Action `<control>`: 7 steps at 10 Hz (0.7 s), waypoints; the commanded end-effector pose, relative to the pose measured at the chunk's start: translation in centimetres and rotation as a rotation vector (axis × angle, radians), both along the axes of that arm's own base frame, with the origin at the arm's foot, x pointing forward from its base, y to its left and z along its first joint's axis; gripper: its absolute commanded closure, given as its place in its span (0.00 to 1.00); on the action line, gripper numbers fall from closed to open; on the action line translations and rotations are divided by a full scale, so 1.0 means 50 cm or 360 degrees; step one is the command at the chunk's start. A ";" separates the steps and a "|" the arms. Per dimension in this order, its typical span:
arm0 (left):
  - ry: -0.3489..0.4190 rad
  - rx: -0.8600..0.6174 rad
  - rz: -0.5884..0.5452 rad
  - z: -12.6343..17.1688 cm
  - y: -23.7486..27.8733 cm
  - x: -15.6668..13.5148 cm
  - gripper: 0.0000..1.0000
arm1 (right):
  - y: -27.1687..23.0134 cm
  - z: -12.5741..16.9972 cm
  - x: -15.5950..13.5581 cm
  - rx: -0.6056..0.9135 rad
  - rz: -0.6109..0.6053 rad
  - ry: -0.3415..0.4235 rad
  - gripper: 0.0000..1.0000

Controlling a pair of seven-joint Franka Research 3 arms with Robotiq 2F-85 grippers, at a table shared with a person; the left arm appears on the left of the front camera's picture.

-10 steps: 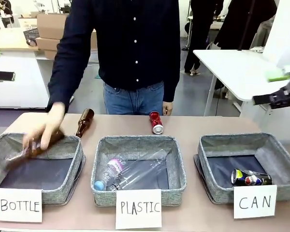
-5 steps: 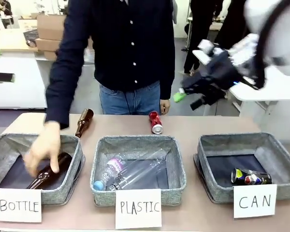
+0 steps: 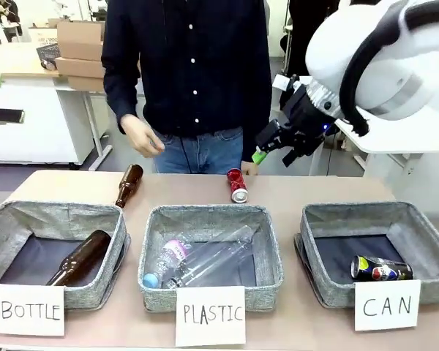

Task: Sort the can waste into the basket.
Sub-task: Pick up the can waste from the table and place it in the right Fabric basket.

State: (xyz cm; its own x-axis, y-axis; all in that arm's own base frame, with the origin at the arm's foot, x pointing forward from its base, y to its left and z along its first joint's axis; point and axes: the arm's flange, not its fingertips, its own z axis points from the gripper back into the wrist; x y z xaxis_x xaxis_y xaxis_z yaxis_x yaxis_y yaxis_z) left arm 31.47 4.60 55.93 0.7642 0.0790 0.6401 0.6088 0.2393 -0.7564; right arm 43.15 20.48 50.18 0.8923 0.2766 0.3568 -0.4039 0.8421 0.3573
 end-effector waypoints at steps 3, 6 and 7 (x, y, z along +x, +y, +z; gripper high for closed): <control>-0.0004 -0.0040 -0.0002 0.006 -0.003 -0.002 0.00 | 0.126 -0.058 0.174 -0.0276 -0.0328 0.0049 0.00; -0.0004 -0.0040 -0.0002 0.006 -0.003 -0.002 0.00 | 0.191 -0.163 0.317 -0.0425 -0.0472 0.0178 0.00; -0.0004 -0.0040 -0.0002 0.006 -0.003 -0.002 0.00 | 0.201 -0.200 0.346 -0.0462 -0.0472 0.0192 0.00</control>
State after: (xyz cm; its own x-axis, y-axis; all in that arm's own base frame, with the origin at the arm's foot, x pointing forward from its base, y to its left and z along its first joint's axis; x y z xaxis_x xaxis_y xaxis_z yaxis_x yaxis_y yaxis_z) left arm 31.46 4.61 55.89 0.7652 0.0795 0.6388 0.6078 0.2378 -0.7576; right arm 58.62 28.11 38.65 0.9725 0.0829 0.2175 -0.1155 0.9832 0.1415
